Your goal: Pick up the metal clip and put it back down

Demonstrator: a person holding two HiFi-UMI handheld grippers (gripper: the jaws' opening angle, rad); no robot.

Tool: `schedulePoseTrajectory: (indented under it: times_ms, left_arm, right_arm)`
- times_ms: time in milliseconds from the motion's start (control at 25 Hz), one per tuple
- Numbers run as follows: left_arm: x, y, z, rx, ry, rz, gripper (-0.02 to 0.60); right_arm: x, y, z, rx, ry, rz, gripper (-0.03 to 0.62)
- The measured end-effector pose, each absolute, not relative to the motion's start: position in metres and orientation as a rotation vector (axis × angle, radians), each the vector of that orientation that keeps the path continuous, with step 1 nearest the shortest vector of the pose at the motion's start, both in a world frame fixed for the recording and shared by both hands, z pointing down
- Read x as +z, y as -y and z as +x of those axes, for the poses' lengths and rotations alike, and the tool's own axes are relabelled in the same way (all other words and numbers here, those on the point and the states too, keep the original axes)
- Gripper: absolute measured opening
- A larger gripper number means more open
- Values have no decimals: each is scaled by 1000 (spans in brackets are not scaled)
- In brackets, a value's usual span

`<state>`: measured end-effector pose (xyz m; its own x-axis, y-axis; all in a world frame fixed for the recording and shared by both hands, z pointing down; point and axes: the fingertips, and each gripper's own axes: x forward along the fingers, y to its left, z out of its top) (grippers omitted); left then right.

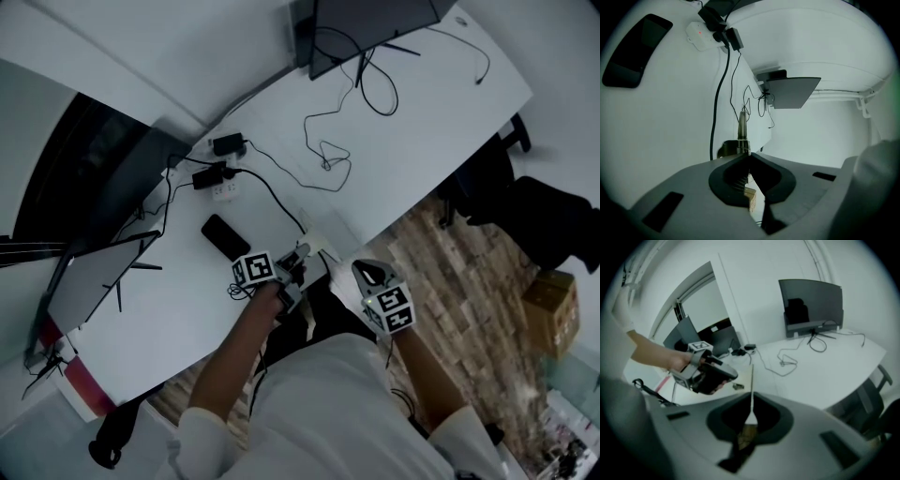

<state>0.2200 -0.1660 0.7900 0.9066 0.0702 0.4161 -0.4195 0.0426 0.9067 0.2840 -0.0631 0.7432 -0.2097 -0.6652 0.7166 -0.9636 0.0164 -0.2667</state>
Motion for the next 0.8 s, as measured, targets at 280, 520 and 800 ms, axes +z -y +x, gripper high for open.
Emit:
schedulePoseTrajectory:
  times_ms: [280, 520, 800]
  left_arm:
    - [816, 169, 245, 408, 299, 1489, 34]
    - [838, 169, 262, 399, 341, 1450, 34]
    - [858, 172, 271, 339, 398, 1461, 34]
  right_arm:
    - [758, 61, 291, 1057, 1893, 1689, 35]
    - [771, 53, 291, 1094, 1877, 1684, 35]
    - [784, 44, 289, 1136, 1853, 1669, 35]
